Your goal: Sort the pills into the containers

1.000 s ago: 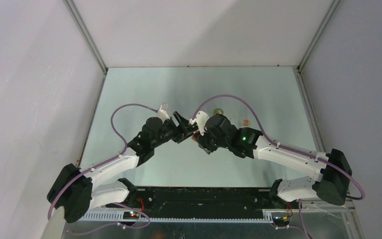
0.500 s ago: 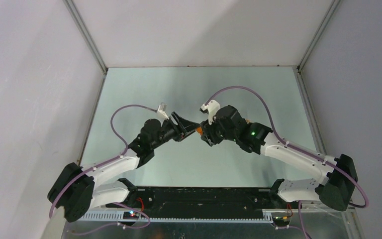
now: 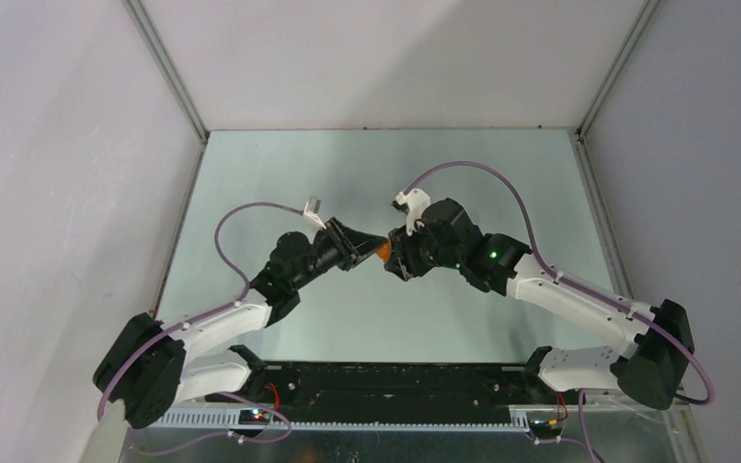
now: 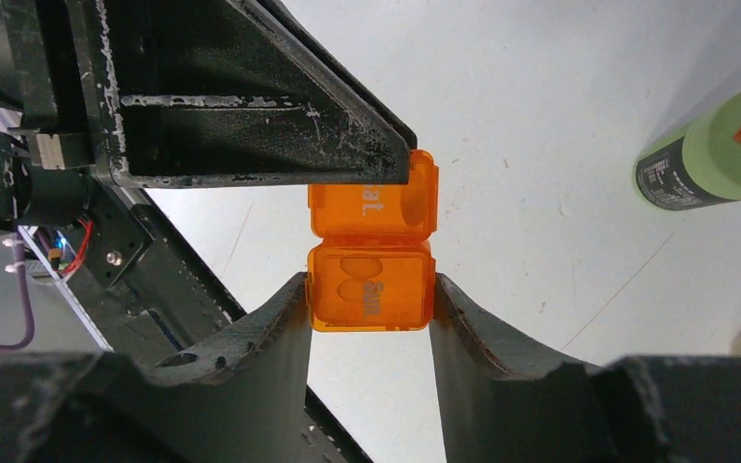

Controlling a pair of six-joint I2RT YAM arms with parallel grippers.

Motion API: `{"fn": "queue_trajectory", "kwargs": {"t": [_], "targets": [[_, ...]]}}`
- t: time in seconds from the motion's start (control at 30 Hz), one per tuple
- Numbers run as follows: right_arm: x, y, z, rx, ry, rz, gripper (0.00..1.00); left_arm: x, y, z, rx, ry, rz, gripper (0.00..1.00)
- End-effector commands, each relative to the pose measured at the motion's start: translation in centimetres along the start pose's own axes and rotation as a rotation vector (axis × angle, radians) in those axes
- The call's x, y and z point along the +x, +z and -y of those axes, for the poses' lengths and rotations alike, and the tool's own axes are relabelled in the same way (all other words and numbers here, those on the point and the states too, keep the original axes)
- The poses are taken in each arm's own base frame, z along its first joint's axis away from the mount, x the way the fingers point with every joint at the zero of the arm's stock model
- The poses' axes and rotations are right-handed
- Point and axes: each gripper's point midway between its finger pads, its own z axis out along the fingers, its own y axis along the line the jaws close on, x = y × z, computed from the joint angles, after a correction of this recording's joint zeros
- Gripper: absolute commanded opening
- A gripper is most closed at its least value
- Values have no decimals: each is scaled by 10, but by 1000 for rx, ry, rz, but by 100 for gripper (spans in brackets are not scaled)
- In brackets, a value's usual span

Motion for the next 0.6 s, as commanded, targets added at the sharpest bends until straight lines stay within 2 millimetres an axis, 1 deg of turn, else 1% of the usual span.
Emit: {"fn": "queue_trajectory", "kwargs": {"t": [0.0, 0.03, 0.07, 0.1, 0.17, 0.2, 0.27, 0.3, 0.33, 0.37, 0.4, 0.43, 0.47, 0.5, 0.57], "targets": [[-35, -1, -12, -35, 65, 81, 39, 3, -1, 6, 36, 0, -5, 25], [-34, 0, -12, -33, 74, 76, 39, 3, -1, 5, 34, 0, -5, 20], [-33, 2, -11, -30, 78, 71, 39, 3, -1, 5, 32, 1, -6, 19], [-32, 2, -11, -30, 81, 69, 39, 3, -1, 5, 32, 2, -9, 15], [-32, 4, -11, -26, 84, 65, 39, 4, -2, 5, 28, 2, -11, 10], [-31, 5, -10, -23, 84, 63, 39, 4, -2, 5, 30, 4, -12, 10], [-30, 6, -9, -21, 83, 58, 39, 4, -2, 5, 26, 6, -13, 18], [-29, 6, -9, -17, 80, 56, 39, 4, -2, 6, 23, 6, -15, 27], [-28, 6, -8, -12, 79, 51, 39, 3, -2, 6, 24, 10, -13, 32], [-27, 6, -6, -2, 77, 51, 39, 3, -2, 5, 16, 12, -15, 47], [-24, 7, -4, 6, 74, 41, 39, 2, -2, 5, 11, 18, -9, 54], [-23, 7, -1, 19, 71, 38, 39, 1, -1, 4, -2, 20, -9, 64], [-20, 8, 1, 30, 67, 25, 39, 0, -1, 3, -10, 30, -2, 68], [-19, 9, 4, 46, 66, 20, 39, -1, -1, 3, -24, 34, 0, 76], [-13, 10, 10, 73, 61, 1, 39, -5, -1, -2, -60, 43, 16, 82]]}}
